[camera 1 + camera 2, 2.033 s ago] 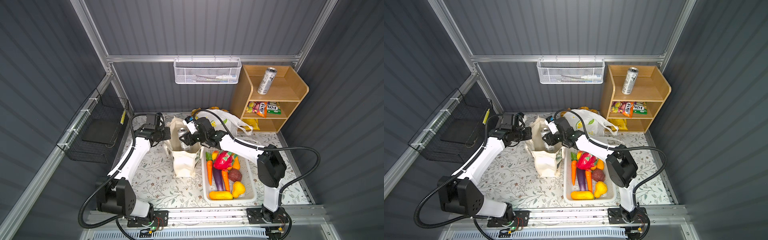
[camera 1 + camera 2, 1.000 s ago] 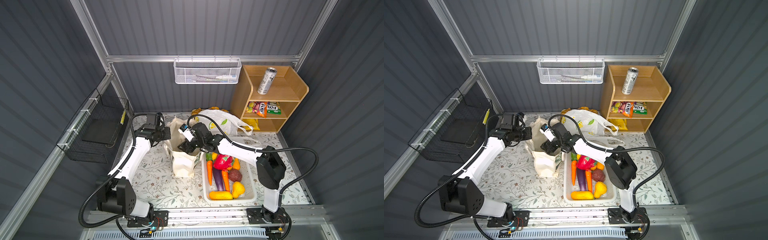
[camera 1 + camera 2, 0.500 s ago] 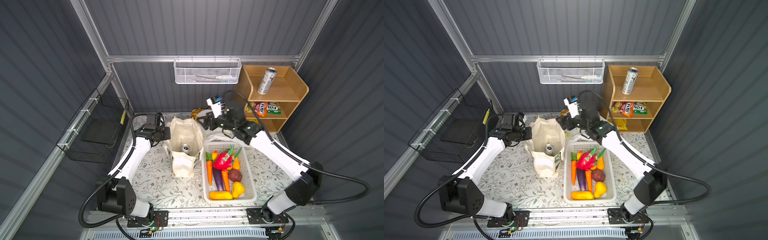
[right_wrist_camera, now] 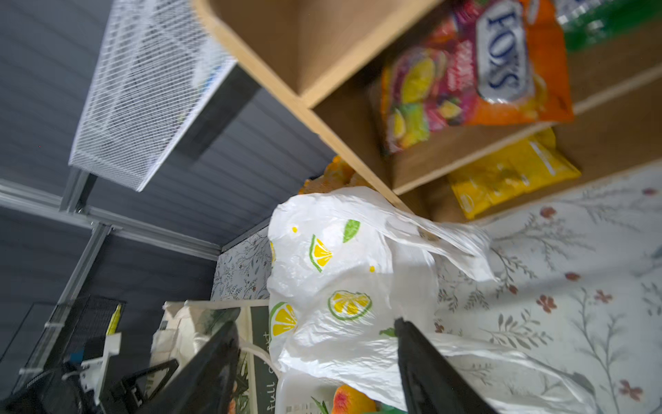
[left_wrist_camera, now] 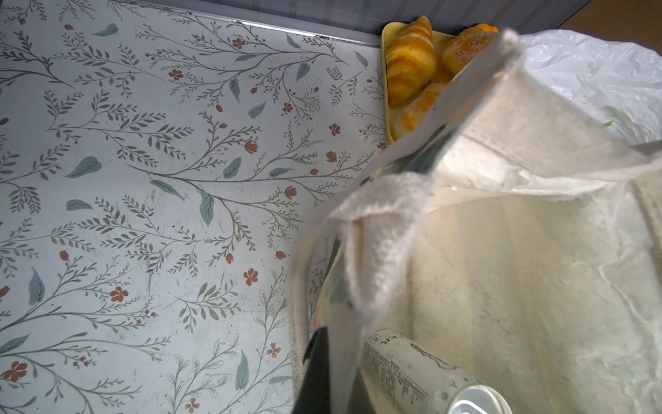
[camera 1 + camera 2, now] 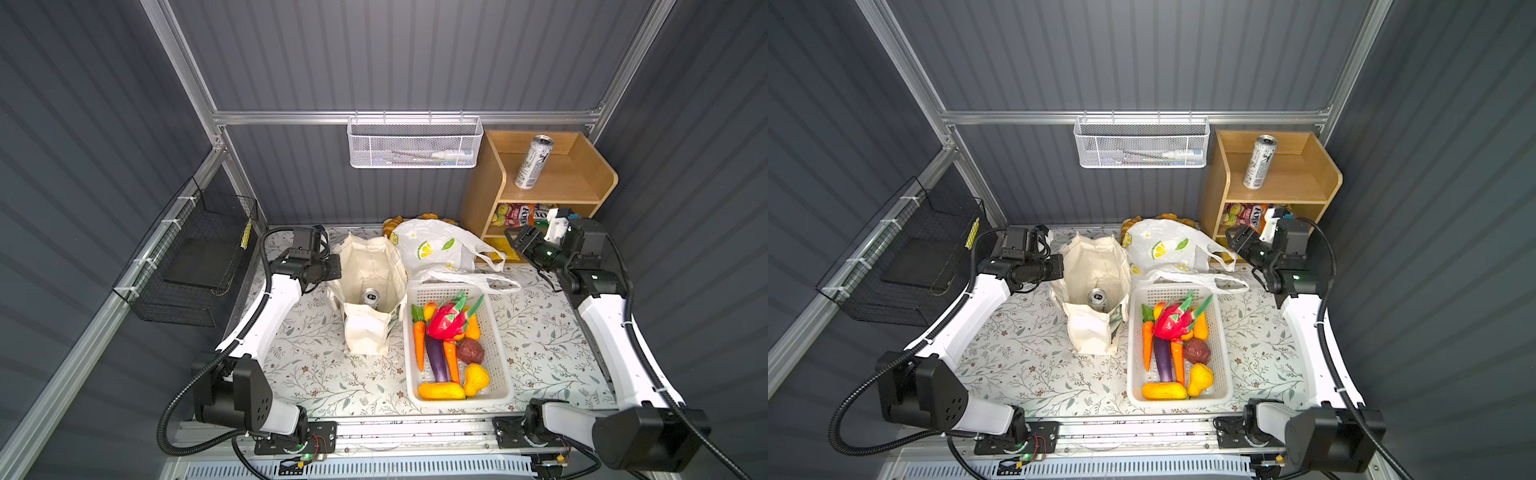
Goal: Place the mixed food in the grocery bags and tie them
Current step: 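Open the right gripper to drop the can into the tote bag, then reach the right gripper to the orange Fox's candy bag on the shelf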
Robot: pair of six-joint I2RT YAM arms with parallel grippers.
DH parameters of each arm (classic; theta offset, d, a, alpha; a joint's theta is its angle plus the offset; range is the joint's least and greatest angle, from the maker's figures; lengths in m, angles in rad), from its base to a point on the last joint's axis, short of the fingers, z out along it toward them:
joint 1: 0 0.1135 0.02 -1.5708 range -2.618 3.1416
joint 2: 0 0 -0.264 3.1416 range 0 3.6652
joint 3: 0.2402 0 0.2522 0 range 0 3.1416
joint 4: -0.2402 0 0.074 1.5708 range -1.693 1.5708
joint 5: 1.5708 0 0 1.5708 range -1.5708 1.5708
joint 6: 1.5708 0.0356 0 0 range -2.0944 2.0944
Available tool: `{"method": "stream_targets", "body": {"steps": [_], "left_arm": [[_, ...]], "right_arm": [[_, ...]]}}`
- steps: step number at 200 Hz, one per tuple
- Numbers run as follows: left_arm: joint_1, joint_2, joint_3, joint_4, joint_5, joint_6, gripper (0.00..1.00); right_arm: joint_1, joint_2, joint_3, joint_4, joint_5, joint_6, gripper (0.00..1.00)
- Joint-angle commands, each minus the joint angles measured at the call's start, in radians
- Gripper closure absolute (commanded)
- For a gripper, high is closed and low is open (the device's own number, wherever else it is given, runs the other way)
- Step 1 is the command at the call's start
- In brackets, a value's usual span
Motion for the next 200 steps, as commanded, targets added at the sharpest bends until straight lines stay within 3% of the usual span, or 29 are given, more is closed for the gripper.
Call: {"method": "stream_targets", "body": {"steps": [1,61,200], "left_arm": [[0.002,-0.011,-0.016,-0.033,0.026,0.013,1.00],[0.002,-0.003,-0.016,-0.024,0.032,0.012,1.00],[0.002,0.017,-0.020,-0.025,0.033,0.014,1.00]], "right_arm": [[-0.064,0.058,-0.048,0.114,-0.122,0.155,0.32],[-0.150,0.256,-0.010,0.312,-0.114,0.274,0.37],[-0.152,0.557,0.134,0.548,-0.058,0.447,0.42]]}}
